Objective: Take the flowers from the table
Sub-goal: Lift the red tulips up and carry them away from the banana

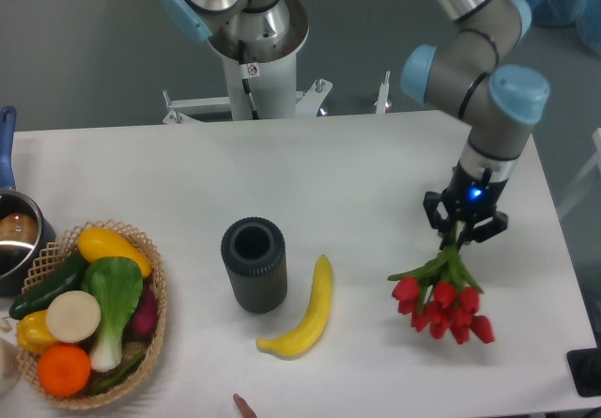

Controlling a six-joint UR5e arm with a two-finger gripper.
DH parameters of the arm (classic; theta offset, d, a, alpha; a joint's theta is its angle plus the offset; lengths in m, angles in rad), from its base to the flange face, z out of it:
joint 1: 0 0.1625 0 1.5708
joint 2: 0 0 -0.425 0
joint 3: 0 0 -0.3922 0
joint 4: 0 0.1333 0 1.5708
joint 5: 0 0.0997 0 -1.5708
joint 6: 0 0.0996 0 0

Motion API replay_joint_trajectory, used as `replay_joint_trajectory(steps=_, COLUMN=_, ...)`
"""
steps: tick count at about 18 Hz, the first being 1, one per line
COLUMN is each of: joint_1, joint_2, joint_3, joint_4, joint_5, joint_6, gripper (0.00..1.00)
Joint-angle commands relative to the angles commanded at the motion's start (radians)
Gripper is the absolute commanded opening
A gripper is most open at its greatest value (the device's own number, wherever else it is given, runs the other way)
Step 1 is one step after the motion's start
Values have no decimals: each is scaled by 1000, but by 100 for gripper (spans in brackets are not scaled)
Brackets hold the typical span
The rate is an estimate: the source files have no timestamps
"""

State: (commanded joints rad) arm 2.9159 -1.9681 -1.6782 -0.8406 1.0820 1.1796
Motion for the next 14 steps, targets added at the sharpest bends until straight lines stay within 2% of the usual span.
replay_joint_trajectory(steps=6, joint_1=107, joint_2=48, joint_3=0, joint_4=9, joint_5=-239, joint_6=0, gripper=28)
replay_joint_trajectory(steps=10, joint_1=186, joint_2=60, joint_3=0, joint_4=9, joint_5=-453, joint_6=-2, gripper=28)
replay_joint_trajectory(steps=14, joint_1=215, joint_2=67, joint_3=0, joint_4=9, joint_5=-501, joint_6=-2, gripper=28)
